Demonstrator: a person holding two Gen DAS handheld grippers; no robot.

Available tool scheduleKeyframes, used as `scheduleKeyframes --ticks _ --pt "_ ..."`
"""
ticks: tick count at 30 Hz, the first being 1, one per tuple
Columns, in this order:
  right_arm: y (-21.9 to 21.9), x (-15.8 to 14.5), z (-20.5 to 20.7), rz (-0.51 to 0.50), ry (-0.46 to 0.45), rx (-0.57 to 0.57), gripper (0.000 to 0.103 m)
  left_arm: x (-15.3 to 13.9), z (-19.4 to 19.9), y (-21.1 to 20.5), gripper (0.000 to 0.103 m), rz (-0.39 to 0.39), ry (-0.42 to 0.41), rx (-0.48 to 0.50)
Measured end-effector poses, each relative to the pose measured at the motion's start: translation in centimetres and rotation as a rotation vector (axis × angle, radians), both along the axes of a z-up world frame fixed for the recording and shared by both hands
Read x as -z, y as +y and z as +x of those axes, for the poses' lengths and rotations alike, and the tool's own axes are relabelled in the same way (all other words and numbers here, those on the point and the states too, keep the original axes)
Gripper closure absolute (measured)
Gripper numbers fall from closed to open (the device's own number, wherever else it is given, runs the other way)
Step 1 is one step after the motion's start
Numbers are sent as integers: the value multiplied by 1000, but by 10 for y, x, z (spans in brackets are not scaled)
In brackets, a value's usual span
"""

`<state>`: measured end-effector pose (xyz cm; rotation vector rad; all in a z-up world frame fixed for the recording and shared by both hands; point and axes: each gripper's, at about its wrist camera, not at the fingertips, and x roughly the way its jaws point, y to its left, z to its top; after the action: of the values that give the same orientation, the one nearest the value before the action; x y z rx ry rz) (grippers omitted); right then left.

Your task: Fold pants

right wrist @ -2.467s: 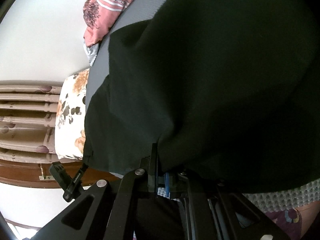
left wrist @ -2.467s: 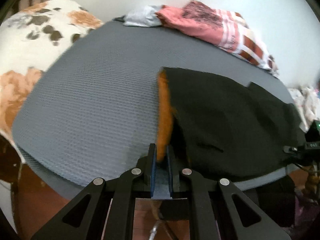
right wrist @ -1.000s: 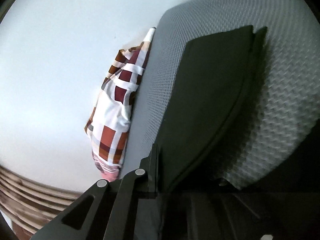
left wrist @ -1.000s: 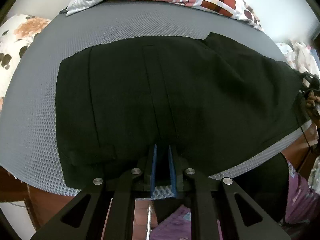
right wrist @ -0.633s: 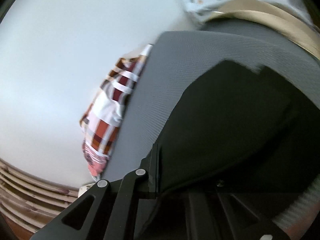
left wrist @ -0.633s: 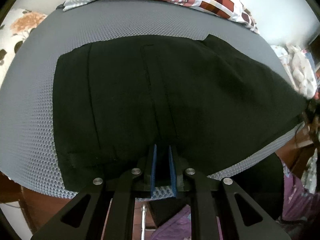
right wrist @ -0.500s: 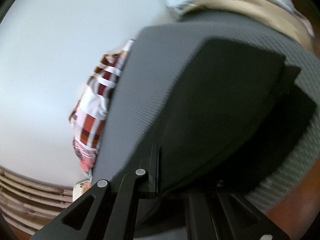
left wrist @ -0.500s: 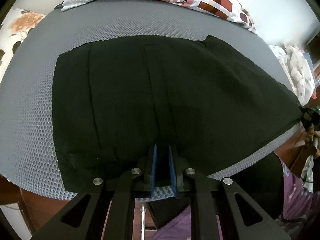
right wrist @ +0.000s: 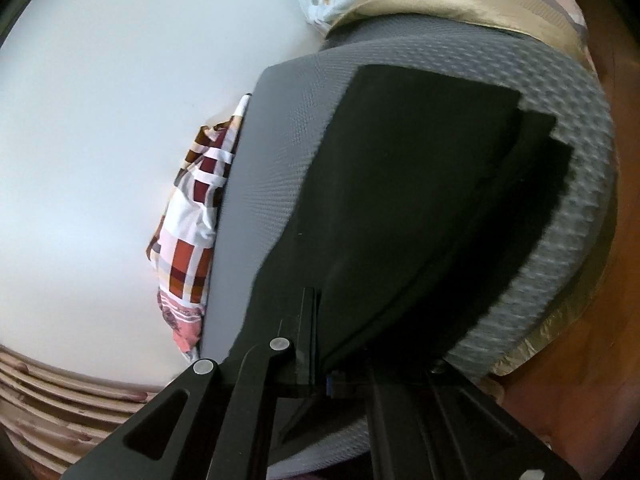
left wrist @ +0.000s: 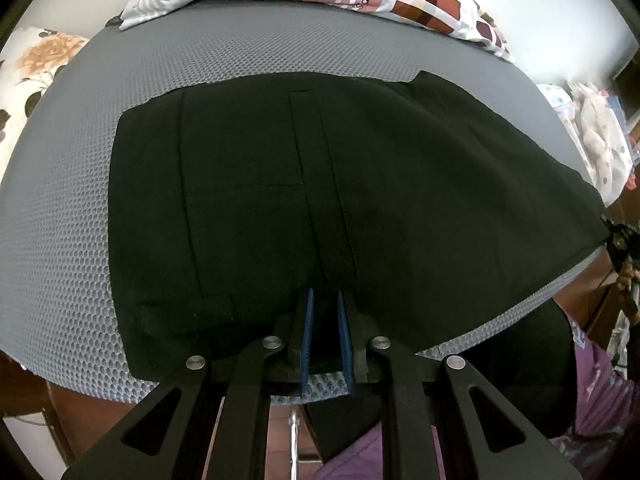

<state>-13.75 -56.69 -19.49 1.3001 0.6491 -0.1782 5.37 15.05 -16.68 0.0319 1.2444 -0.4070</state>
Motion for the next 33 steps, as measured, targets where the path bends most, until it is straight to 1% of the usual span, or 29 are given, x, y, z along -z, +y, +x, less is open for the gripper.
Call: scheduleKeyframes --ticks 3,9,12,16,17,23,26,28,29,31,32,33 --pt "-1 3 -7 24 -18 18 100 0 1 -1 87 7 0 4" --pt "-9 -10 -20 28 -57 32 100 -1 1 -7 87 14 1 -1" --pt "-11 -9 -29 24 -38 28 100 -1 0 -9 87 14 -2 -5" --pt "-12 5 -38 45 -5 39 100 -1 -1 -11 87 12 -2 -7" --pt "-13 9 -41 61 -18 47 100 -1 -1 -10 87 11 -1 -7" --pt "-12 2 -40 49 -21 43 100 -2 -1 -11 87 15 -1 -6" --pt "-15 6 -44 69 -20 46 100 -1 -1 -11 87 14 -3 -13" --pt "-20 9 -53 95 -41 73 98 -1 -1 -12 87 17 -3 -13" --pt "-23 10 -61 108 -61 102 95 -1 0 -12 87 18 -3 -12" --pt "-33 7 -80 106 -73 160 95 -1 0 -12 87 19 0 -10" --pt "-37 6 -86 108 -77 165 94 -1 0 -12 87 19 0 -10" --pt "-38 2 -89 86 -59 168 93 -1 0 -13 87 19 -1 -11"
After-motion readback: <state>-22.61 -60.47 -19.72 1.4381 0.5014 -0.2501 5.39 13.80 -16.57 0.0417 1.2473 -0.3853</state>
